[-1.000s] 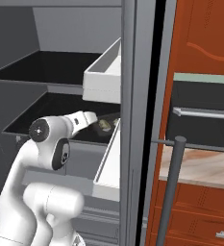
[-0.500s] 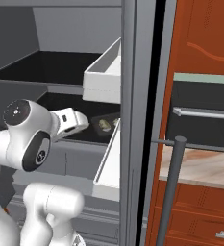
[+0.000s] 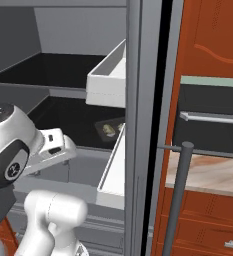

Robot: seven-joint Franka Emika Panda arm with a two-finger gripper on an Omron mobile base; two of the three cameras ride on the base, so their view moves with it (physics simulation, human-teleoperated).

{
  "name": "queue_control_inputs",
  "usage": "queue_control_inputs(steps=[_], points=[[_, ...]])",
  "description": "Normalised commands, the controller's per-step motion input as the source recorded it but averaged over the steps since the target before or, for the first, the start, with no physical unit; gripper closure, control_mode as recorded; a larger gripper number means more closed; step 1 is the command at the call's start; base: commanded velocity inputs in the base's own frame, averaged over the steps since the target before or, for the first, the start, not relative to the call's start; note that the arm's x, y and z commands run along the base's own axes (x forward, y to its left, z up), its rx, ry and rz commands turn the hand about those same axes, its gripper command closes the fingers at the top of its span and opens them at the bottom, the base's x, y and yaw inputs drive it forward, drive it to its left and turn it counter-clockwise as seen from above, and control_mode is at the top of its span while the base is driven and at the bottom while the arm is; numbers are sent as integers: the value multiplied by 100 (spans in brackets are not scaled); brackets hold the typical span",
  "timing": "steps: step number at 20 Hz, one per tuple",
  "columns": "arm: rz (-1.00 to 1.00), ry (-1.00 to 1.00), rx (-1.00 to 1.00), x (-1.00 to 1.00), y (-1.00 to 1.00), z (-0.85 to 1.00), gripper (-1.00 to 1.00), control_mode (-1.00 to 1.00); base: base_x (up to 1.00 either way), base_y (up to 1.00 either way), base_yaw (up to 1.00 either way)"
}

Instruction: Place two dumplings into each of the tupperware containers and then place the containers in the fridge.

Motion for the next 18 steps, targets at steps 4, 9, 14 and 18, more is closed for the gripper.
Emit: queue_control_inputs(steps=[4, 9, 14, 18], points=[[0, -7, 0, -68, 23, -60, -100, -100, 0, 0, 0], [0, -15, 12, -34, -2, -17, -100, -100, 0, 0, 0], [0, -5, 4, -12, 0, -3, -100, 100, -35, 0, 0], [0, 0, 0, 0, 0, 0, -100, 100, -90, 12, -2]])
